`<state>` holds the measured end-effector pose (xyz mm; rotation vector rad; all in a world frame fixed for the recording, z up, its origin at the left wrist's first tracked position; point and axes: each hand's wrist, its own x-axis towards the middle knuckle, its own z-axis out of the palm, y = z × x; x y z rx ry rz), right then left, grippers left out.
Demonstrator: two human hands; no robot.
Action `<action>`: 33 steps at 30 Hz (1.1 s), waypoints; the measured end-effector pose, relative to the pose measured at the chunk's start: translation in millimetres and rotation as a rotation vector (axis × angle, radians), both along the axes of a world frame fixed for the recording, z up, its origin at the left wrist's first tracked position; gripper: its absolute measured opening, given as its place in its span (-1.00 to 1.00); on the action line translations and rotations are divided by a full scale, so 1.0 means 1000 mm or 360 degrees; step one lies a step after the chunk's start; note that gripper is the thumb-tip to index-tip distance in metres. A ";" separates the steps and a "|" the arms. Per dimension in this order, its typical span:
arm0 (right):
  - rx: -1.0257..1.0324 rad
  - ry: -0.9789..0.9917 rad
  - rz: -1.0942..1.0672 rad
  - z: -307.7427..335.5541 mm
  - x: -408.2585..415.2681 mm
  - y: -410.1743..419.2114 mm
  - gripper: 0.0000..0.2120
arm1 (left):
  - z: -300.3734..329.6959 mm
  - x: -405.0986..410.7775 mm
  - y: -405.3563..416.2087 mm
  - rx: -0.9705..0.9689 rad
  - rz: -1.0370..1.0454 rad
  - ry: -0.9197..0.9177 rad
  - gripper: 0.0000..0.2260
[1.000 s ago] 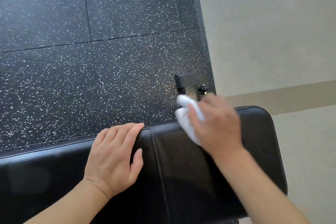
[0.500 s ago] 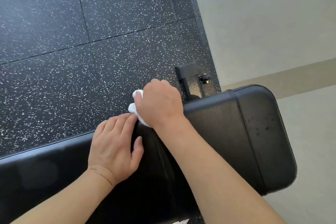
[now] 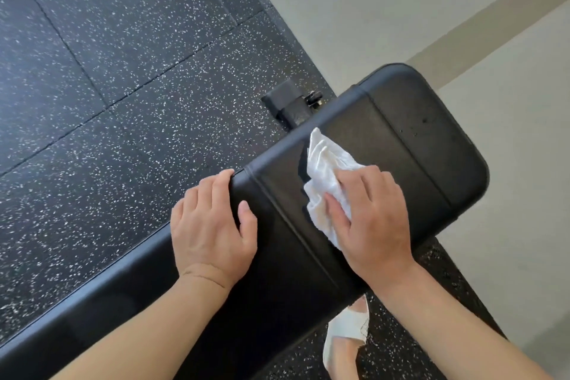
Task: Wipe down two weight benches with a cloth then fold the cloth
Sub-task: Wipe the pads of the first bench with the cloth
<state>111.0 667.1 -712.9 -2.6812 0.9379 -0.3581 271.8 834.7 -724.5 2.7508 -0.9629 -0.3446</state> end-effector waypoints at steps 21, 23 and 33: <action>0.0002 -0.0174 -0.0564 0.002 -0.038 0.139 -0.87 | 0.006 0.001 0.009 -0.0019 -0.0050 0.0173 -0.49; 0.0044 -0.0185 -0.0555 0.002 -0.041 0.174 -0.85 | 0.008 0.006 0.011 -0.0059 -0.0058 0.0254 -0.53; -0.0186 -0.0069 -0.0317 0.011 0.094 0.109 -0.76 | 0.020 0.042 0.091 -0.0073 -0.0231 0.0470 -0.56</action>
